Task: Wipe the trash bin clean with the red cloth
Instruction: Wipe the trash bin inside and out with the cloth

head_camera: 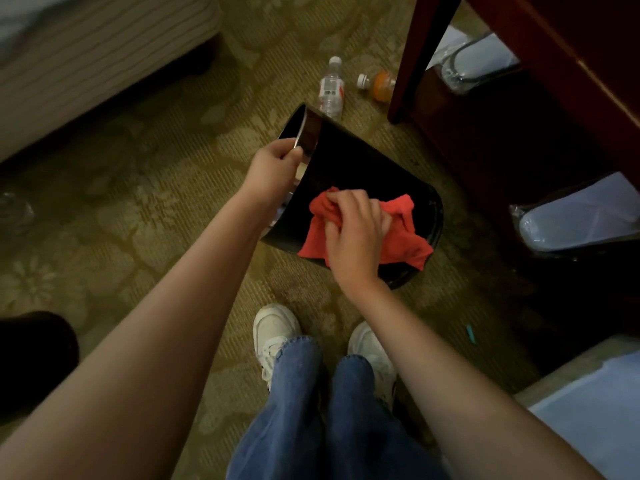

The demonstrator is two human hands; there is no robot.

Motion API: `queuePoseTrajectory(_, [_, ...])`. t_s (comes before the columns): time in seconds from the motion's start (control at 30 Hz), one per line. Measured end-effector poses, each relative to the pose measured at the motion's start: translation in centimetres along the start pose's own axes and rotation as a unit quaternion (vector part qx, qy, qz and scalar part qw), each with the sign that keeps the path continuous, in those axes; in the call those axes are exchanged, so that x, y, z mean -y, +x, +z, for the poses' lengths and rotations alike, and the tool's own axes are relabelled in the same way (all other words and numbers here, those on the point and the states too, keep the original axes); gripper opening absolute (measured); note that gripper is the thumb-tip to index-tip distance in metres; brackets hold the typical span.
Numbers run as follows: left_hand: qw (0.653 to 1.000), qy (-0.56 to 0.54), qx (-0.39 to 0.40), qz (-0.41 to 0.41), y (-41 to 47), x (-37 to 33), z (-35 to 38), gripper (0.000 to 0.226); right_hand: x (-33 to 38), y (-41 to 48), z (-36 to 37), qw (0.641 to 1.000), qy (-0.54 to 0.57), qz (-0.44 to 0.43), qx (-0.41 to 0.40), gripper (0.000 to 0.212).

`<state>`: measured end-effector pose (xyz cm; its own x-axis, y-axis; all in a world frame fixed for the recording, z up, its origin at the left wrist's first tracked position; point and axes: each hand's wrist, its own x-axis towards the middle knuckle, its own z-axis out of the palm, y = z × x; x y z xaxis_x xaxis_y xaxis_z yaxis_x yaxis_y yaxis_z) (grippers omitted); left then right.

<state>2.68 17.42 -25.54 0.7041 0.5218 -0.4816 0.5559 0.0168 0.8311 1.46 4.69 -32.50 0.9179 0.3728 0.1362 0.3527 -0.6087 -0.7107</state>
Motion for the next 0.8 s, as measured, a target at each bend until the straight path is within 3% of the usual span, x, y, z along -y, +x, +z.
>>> queuePoseTrajectory(0.1, [1.0, 0.005, 0.0, 0.004, 0.4, -0.3, 0.1, 0.029, 0.8, 4.5, -0.6, 0.994, 0.018, 0.095, -0.041, 0.013])
queuePoseTrajectory(0.2, [1.0, -0.002, 0.002, 0.018, -0.3, -0.5, 0.5, 0.032, 1.0, 7.6, -0.9, 0.988, 0.008, 0.149, -0.039, 0.014])
queuePoseTrajectory(0.4, [0.998, -0.036, 0.006, 0.052, -1.6, 0.6, 0.1, 0.036, -0.8, 0.2, 0.3, 0.999, -0.007, -0.015, -0.033, 0.039])
queuePoseTrajectory(0.5, [0.998, -0.027, -0.005, 0.05, -1.7, 1.0, -0.3, 0.042, -0.8, -2.2, 0.8, 0.995, -0.018, -0.098, -0.009, 0.041])
queuePoseTrajectory(0.57, [0.998, -0.022, 0.004, 0.05, -1.6, 1.0, -0.5, 0.043, -0.5, -1.0, 0.8, 0.994, -0.011, -0.109, -0.007, 0.036])
queuePoseTrajectory(0.8, [0.999, -0.01, 0.026, 0.033, -0.3, 0.7, -1.1, 0.054, 0.8, 6.7, 0.2, 0.998, 0.016, 0.054, -0.024, 0.031])
